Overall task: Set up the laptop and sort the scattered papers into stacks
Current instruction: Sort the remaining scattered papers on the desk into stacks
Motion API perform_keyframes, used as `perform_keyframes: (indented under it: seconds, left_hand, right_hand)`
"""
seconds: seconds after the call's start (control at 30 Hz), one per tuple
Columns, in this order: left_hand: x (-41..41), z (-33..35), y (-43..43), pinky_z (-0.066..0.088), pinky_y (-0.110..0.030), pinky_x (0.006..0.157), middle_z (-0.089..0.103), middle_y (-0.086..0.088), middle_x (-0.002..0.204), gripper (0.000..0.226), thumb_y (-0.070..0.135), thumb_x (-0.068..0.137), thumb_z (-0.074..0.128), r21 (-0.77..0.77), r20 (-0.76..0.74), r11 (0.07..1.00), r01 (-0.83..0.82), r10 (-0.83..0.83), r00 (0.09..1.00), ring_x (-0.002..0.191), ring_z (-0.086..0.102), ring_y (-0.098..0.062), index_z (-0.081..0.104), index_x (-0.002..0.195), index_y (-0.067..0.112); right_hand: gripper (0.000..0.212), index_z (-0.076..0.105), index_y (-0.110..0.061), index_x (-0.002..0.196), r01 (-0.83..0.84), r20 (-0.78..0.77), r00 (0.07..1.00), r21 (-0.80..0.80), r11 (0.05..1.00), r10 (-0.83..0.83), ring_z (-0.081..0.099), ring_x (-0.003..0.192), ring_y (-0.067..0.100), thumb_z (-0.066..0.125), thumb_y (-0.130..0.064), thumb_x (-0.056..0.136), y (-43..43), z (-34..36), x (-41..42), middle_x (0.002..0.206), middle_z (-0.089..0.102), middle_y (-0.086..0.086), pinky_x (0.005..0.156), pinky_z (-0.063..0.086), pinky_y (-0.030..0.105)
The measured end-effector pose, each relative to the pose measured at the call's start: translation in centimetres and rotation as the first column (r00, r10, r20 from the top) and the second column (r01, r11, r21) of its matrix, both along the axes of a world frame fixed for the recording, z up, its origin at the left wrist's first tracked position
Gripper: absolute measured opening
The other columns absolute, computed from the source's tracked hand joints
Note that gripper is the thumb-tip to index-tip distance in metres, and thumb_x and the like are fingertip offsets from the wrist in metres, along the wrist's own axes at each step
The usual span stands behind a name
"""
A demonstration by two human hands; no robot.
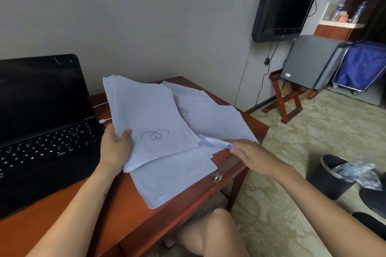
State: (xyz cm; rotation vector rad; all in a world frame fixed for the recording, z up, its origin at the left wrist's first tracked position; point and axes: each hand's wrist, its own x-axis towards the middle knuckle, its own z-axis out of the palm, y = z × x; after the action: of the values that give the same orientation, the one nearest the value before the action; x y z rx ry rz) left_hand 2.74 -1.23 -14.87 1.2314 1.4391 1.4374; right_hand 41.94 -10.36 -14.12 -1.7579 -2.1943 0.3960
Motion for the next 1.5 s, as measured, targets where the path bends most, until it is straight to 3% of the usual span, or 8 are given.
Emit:
perform_keyframes:
  seconds: [0.13, 0.27, 0.37, 0.47, 0.67, 0.93, 1.23, 1.5]
  left_hand:
    - [0.0, 0.2, 0.0, 0.052, -0.046, 0.103, 0.068, 0.0, 0.121, 0.024, 0.016, 0.103, 0.06, -0.009, 0.029, 1.0, 0.003, -0.003, 1.0, 0.114, 0.066, -0.024, 0.058, 0.126, 0.024]
    - [0.2, 0.3, -0.2, 0.053, -0.044, 0.099, 0.067, 0.0, 0.119, 0.02, 0.016, 0.104, 0.06, -0.023, 0.049, 1.0, 0.007, -0.005, 0.999, 0.112, 0.066, -0.024, 0.057, 0.123, 0.023]
    - [1.0, 0.6, -0.7, 0.053, -0.037, 0.09, 0.067, 0.007, 0.109, 0.021, 0.016, 0.104, 0.06, -0.045, 0.025, 0.998, 0.046, -0.045, 0.999, 0.103, 0.067, -0.02, 0.057, 0.125, 0.019]
    - [2.1, 0.3, -1.2, 0.057, -0.042, 0.094, 0.073, 0.005, 0.113, 0.02, 0.02, 0.104, 0.06, -0.091, -0.007, 0.987, 0.133, -0.134, 0.991, 0.104, 0.071, -0.019, 0.061, 0.125, 0.021]
    - [3.4, 0.0, -2.0, 0.058, -0.051, 0.096, 0.072, -0.004, 0.115, 0.026, 0.032, 0.105, 0.058, -0.196, 0.0, 0.954, 0.227, -0.231, 0.973, 0.103, 0.072, -0.027, 0.059, 0.126, 0.018]
    - [2.4, 0.0, -1.5, 0.052, -0.05, 0.106, 0.071, 0.0, 0.122, 0.056, 0.069, 0.101, 0.039, -0.314, 0.094, 0.894, 0.32, -0.306, 0.947, 0.111, 0.07, -0.026, 0.055, 0.13, 0.024]
    - [3.0, 0.5, -1.8, 0.058, -0.055, 0.097, 0.067, -0.003, 0.123, 0.038, 0.045, 0.103, 0.056, -0.357, 0.082, 0.884, 0.302, -0.292, 0.953, 0.106, 0.07, -0.031, 0.046, 0.134, 0.025]
    - [2.8, 1.0, -2.1, 0.056, -0.056, 0.1, 0.068, -0.003, 0.124, 0.045, 0.049, 0.096, 0.061, -0.357, 0.083, 0.879, 0.315, -0.306, 0.948, 0.107, 0.07, -0.031, 0.048, 0.132, 0.026]
  right_hand:
    - [0.032, 0.054, -0.025, 0.136, 0.2, -0.187, 0.967, 0.129, 0.971, -0.174, 0.059, 0.067, -0.004, 0.037, -0.031, 0.11, -0.3, 0.8, -0.3, 0.072, 0.062, -0.031, 0.063, 0.042, 0.011]
    - [0.038, 0.052, -0.022, 0.143, 0.304, -0.42, 0.885, 0.188, 0.934, -0.203, 0.059, 0.11, -0.009, 0.038, -0.031, 0.109, -0.3, 1.3, -1.7, 0.12, 0.064, -0.023, 0.085, 0.038, -0.001]
    - [0.037, 0.051, -0.022, 0.144, 0.331, -0.479, 0.855, 0.215, 0.919, -0.196, 0.058, 0.085, -0.02, 0.039, -0.029, 0.109, 0.2, 2.0, -3.3, 0.089, 0.06, -0.042, 0.077, 0.043, 0.002]
    - [0.038, 0.053, -0.025, 0.14, 0.305, -0.509, 0.85, 0.269, 0.913, -0.134, 0.068, 0.085, 0.006, 0.038, -0.038, 0.108, 1.0, 2.6, -5.4, 0.095, 0.072, -0.011, 0.081, 0.056, 0.026]
    - [0.041, 0.048, -0.023, 0.148, -0.008, -0.215, 0.975, 0.245, 0.969, 0.063, 0.051, 0.124, 0.0, 0.044, -0.031, 0.108, 2.7, 1.9, -9.6, 0.136, 0.057, -0.014, 0.097, 0.027, -0.003]
    - [0.071, 0.038, -0.042, 0.151, -0.179, -0.072, 0.982, -0.042, 0.983, 0.176, 0.022, 0.135, -0.014, 0.058, -0.069, 0.088, 2.1, 0.0, -10.2, 0.147, 0.032, -0.033, 0.114, 0.021, 0.023]
    - [0.066, 0.029, -0.045, 0.153, -0.192, -0.15, 0.971, -0.01, 0.981, 0.188, 0.016, 0.146, -0.006, 0.059, -0.04, 0.094, 2.5, 0.3, -9.7, 0.153, 0.028, -0.03, 0.121, 0.022, 0.033]
    - [0.055, 0.039, -0.032, 0.152, -0.213, 0.084, 0.976, 0.188, 0.959, 0.2, 0.051, 0.131, 0.011, 0.046, -0.043, 0.099, 3.6, -0.8, -12.7, 0.149, 0.051, -0.014, 0.105, 0.045, 0.034]
